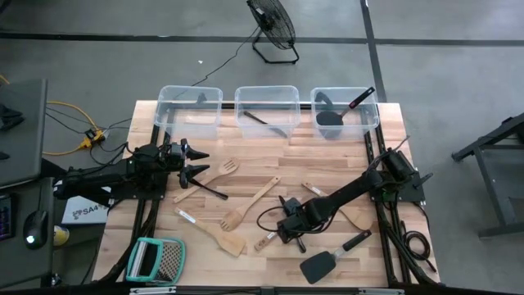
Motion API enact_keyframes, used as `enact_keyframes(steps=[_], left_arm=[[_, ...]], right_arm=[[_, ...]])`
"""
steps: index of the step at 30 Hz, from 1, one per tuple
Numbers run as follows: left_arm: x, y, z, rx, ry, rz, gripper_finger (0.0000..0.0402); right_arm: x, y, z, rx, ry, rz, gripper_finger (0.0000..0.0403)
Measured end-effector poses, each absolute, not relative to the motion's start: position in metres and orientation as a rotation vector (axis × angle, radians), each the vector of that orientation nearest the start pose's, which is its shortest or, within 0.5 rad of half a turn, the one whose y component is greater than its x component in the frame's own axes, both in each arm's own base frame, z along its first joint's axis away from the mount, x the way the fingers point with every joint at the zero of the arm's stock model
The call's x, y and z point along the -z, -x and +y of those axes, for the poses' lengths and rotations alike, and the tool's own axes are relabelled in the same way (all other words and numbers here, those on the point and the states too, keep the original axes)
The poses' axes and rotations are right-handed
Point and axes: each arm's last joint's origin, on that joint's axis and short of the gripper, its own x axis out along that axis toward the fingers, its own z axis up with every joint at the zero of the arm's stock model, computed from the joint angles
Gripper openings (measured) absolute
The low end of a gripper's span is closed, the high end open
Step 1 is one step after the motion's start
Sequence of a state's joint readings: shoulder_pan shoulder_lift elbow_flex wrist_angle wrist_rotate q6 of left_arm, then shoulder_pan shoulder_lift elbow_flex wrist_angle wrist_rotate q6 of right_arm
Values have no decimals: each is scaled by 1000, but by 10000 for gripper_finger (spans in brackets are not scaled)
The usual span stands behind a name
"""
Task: Pick & Place Kitchen Items
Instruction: Put the right black table knife into the middle transparent bin
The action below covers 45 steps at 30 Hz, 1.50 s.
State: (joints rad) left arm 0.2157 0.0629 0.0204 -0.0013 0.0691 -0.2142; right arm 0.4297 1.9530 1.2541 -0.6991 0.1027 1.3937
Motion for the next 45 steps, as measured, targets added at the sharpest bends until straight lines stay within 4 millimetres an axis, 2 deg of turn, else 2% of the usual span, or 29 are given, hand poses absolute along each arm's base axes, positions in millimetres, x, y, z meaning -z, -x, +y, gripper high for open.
enact_keyframes(steps=[7,16,28,39,45], left_arm=[[-165,-98,20,-151,220,28,214],[-165,-98,20,-150,220,28,214],[-165,-98,20,-151,220,28,214],[-165,-98,20,-151,220,28,214],[-165,-99,20,-151,220,28,214]], right_arm=[[-141,-328,146,692,-772,1256,227],[-140,-327,146,683,-782,1283,129],[-140,-327,145,738,-871,1289,26],[-143,-327,147,706,-901,1306,25],[-157,-325,148,640,-920,1308,25]])
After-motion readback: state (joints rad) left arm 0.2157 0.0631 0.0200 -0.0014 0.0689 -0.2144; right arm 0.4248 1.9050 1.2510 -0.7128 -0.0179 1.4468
